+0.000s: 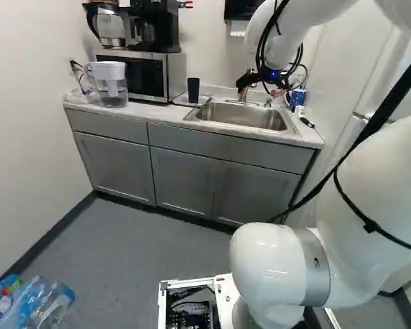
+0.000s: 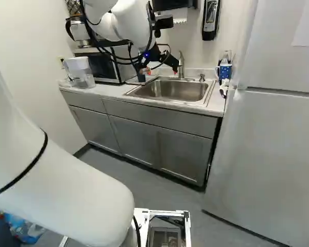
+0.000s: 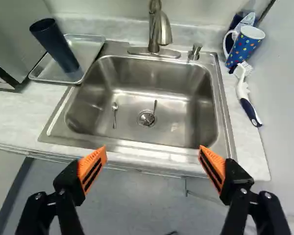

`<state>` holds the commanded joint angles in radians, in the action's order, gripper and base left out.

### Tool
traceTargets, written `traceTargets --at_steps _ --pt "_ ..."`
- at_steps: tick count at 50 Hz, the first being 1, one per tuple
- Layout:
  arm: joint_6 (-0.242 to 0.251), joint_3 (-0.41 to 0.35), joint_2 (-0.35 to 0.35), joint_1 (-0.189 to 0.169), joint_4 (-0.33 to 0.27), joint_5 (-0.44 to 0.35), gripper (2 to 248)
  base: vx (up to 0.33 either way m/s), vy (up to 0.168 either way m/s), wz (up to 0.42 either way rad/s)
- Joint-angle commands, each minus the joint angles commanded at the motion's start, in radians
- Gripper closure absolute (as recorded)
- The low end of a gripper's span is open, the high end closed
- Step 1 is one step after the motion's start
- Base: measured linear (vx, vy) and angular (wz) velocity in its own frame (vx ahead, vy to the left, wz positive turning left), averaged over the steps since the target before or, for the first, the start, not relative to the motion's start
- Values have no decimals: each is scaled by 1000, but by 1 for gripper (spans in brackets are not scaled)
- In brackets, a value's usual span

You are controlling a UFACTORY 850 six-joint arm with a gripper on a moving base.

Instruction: Rinse the cup and place it in the tray

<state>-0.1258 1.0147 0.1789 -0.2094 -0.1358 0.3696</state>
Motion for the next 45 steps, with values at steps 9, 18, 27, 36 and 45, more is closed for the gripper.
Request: traceTargets --at_steps 9,18,27,36,45 --pt "0 0 0 0 0 0 3 -174 39 -1" --pt "0 0 0 0 0 0 3 -152 40 5" --pt "0 0 0 0 0 0 3 -133 39 7" --pt "0 0 0 0 0 0 3 -128 39 6" --pt "0 0 0 0 0 0 3 -123 40 11"
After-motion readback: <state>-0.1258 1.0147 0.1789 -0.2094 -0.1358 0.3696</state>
